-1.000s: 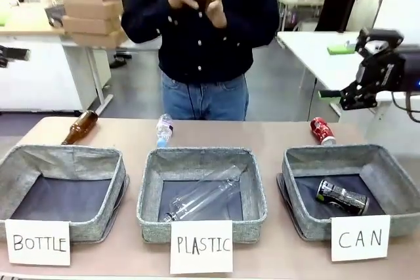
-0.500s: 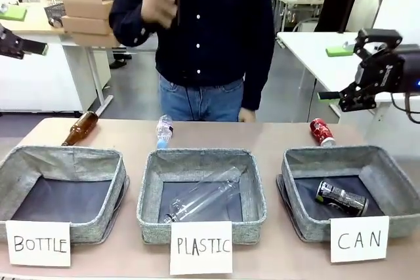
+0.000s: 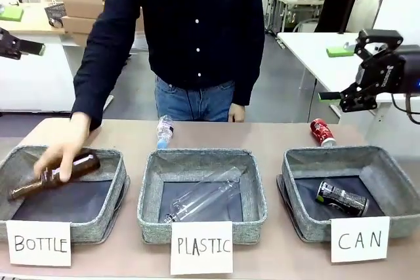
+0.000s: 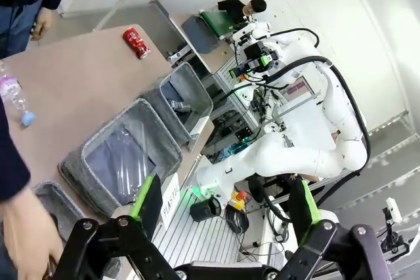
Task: Sort the can waste into the basket.
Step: Pick up the can waste from the table and place it in the right Fabric basket.
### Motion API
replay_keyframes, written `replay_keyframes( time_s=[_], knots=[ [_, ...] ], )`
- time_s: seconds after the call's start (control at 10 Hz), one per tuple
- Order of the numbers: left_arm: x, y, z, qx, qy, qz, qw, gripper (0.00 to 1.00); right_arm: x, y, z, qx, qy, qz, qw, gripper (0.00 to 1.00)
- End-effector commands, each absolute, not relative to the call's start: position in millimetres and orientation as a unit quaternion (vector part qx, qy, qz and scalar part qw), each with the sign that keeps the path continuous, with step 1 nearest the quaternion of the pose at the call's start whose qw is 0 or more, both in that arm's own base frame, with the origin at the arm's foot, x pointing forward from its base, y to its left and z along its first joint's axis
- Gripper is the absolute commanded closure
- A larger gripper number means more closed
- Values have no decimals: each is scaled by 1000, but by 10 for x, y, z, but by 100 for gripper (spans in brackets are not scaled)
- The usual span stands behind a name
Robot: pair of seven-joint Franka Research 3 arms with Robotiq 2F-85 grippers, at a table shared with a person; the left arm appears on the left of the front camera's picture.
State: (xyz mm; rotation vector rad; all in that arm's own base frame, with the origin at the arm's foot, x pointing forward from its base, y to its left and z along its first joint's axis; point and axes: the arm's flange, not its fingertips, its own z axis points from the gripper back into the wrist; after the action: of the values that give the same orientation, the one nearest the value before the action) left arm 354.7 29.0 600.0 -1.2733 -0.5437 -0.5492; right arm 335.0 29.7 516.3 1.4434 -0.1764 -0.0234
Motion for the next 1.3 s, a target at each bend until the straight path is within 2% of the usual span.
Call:
replay_keyframes(
  time_s=[0.0, 0.1, 0.3, 0.5, 0.6, 0.7, 0.8, 0.9, 1.0, 1.2],
  knots=[
    [3540, 300, 6010, -584, -248, -256, 730, 0, 3503, 391, 5125, 449, -104, -48, 886, 0],
    [3540, 300, 6010, -584, -248, -256, 730, 0, 3744, 350, 5040, 301, -110, -77, 944, 0],
    [3540, 300, 6010, -584, -248, -256, 730, 0, 3955, 208, 4968, 222, -68, -85, 969, 0],
    [3540, 300, 6010, -584, -248, -256, 730, 0, 3829, 60, 5051, 197, -86, -95, 972, 0],
    [3540, 300, 6010, -584, -248, -256, 730, 0, 3670, 3, 5179, 256, -137, -119, 950, 0],
    [3540, 300, 6010, -584, -248, -256, 730, 0, 3381, 55, 5378, 433, -191, -74, 878, 0],
    [3540, 300, 6010, -584, -248, -256, 730, 0, 3871, -22, 4987, 220, -124, -95, 963, 0],
    [3540, 300, 6010, -584, -248, -256, 730, 0, 3871, -22, 4987, 220, -124, -95, 963, 0],
    [3540, 300, 6010, -584, -248, -256, 730, 0, 3635, -62, 5258, 293, -149, -100, 939, 0],
    [3540, 300, 6010, -584, -248, -256, 730, 0, 4438, -103, 5041, 192, -142, -152, 959, 0]
  ],
)
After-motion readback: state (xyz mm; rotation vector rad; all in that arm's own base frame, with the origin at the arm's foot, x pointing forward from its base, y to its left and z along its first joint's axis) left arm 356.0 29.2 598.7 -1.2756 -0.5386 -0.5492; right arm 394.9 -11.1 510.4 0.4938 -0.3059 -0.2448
